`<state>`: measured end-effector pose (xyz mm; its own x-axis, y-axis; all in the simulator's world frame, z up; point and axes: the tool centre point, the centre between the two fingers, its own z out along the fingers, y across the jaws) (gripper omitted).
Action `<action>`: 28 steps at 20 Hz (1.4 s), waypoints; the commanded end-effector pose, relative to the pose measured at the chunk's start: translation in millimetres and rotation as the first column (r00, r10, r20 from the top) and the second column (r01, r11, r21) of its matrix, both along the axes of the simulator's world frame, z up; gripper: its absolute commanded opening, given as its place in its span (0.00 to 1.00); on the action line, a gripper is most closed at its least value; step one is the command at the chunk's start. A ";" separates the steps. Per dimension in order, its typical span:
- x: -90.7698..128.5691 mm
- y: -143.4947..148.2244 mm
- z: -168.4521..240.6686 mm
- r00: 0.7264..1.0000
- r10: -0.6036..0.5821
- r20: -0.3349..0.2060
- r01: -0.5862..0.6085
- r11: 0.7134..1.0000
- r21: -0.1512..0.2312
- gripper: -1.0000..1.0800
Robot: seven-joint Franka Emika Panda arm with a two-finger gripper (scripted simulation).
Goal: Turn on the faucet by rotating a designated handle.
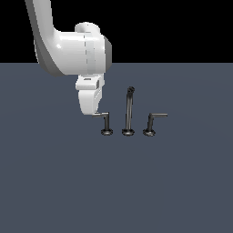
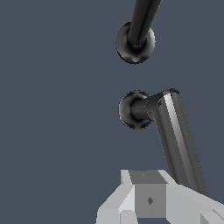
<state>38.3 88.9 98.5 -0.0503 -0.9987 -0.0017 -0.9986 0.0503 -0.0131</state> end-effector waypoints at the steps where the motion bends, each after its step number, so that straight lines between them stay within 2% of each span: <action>1: -7.9 -0.9 -0.1 1.000 0.001 -0.005 -0.001 1.000 -0.001 0.00; 14: -51.1 -4.4 -0.3 1.000 0.008 -0.013 -0.008 1.000 -0.001 0.00; 16: -43.6 -3.3 -0.2 1.000 0.008 -0.003 -0.008 1.000 0.002 0.00; 28: -73.3 -44.4 -0.2 1.000 0.008 -0.013 -0.008 1.000 -0.001 0.00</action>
<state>-31.0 65.6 98.2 -0.0160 -0.9998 -0.0073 -0.9999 0.0161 -0.0046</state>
